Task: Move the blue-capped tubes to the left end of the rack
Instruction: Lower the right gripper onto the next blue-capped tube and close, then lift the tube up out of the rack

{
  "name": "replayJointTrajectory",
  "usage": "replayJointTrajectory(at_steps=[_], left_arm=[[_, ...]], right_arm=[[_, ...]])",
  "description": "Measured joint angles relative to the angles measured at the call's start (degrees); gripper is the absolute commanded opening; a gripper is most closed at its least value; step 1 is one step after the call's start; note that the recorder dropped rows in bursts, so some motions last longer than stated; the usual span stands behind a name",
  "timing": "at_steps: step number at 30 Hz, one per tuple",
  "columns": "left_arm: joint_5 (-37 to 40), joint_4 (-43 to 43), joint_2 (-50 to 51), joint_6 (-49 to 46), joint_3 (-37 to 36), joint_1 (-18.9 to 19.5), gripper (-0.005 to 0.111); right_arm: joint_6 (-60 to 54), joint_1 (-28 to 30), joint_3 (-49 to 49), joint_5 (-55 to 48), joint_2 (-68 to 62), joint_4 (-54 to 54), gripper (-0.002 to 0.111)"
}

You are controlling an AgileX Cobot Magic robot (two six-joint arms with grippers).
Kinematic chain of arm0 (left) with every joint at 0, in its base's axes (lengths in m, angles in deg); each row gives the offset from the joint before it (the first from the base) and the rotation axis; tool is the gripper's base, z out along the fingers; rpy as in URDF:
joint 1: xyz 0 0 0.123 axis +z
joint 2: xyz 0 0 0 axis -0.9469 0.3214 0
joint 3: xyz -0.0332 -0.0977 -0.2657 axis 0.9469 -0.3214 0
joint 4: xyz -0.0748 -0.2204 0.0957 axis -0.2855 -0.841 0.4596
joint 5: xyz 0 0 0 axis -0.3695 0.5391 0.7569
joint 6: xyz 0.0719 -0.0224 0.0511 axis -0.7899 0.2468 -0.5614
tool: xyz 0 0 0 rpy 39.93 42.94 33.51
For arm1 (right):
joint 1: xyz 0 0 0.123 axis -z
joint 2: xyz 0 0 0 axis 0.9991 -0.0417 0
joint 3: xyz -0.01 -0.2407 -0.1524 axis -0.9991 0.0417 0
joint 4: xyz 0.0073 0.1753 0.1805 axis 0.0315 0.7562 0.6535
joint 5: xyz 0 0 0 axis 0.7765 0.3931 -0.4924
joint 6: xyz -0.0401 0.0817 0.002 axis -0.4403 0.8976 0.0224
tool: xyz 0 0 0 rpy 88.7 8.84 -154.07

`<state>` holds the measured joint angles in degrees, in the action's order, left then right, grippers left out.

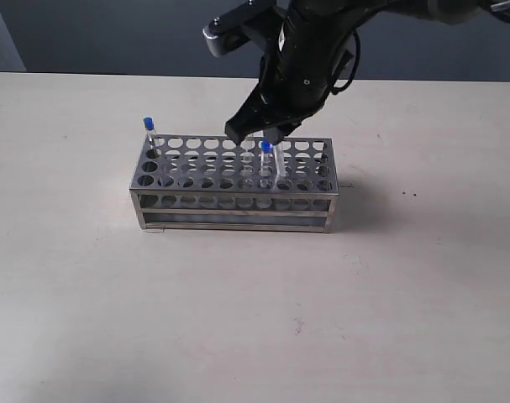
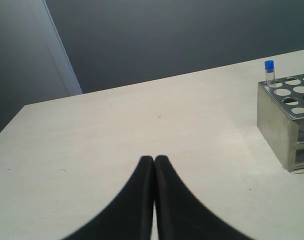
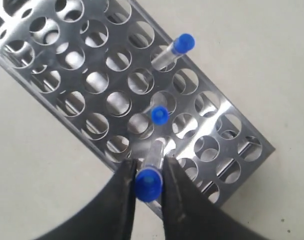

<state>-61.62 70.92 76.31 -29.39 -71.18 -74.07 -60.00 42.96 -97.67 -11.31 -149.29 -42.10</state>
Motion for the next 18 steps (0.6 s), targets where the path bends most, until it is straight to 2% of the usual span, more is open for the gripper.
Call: replayJointTrajectory(at_steps=[13,18], left_arm=[[0.0,0.0,0.0,0.0,0.0,0.0,0.0],[0.0,0.0,0.0,0.0,0.0,0.0,0.0]], right_arm=[[-1.35,-3.95,-0.11,1.87,4.95,2.05,-0.001],[-6.1,-5.16,-4.09,4.3,3.28,5.94,-0.001]])
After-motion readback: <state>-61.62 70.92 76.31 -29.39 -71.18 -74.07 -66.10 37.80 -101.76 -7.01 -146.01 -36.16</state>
